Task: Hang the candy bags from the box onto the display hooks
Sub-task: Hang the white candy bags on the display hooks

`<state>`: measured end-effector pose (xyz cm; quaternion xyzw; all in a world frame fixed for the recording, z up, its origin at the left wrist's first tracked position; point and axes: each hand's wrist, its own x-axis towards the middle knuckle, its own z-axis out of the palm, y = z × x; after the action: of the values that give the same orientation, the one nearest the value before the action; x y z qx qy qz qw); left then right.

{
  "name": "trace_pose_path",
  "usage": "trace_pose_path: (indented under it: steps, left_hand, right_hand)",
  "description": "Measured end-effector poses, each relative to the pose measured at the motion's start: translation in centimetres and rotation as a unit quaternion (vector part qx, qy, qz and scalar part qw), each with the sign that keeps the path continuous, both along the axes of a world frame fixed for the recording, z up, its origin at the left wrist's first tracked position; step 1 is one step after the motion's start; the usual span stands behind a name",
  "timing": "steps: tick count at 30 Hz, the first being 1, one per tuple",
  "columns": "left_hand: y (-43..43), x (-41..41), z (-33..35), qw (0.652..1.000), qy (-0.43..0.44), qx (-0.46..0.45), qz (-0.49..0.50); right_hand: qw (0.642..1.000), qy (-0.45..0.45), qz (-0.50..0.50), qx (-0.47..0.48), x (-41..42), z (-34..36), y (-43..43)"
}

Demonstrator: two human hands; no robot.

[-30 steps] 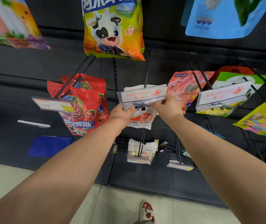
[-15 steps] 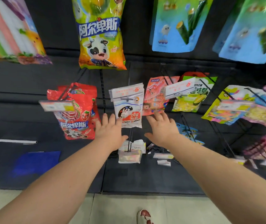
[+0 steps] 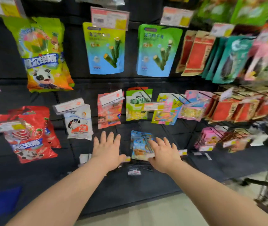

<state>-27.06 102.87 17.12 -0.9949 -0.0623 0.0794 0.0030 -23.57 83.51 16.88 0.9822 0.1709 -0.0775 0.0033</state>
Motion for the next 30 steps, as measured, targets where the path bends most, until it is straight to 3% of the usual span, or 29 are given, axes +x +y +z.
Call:
trace_pose_path:
  steps: [11,21,30]
  left_hand:
    - [-35.0,-2.9,1.3,0.967,-0.002,-0.046,-0.25]
    - [-55.5,-3.7,1.6,0.903,-0.007,-0.009,-0.429]
    - [-71.7,4.1,0.1,0.854,-0.006,-0.012,-0.52]
  right_hand:
    - [0.968,0.001,-0.25,-0.011,-11.5,3.1,-33.2]
    - [0.908,-0.002,-0.418,0.025,-17.8,2.6,-50.6]
    - [0.859,0.014,-0.511,0.013,-14.3,1.9,-65.5]
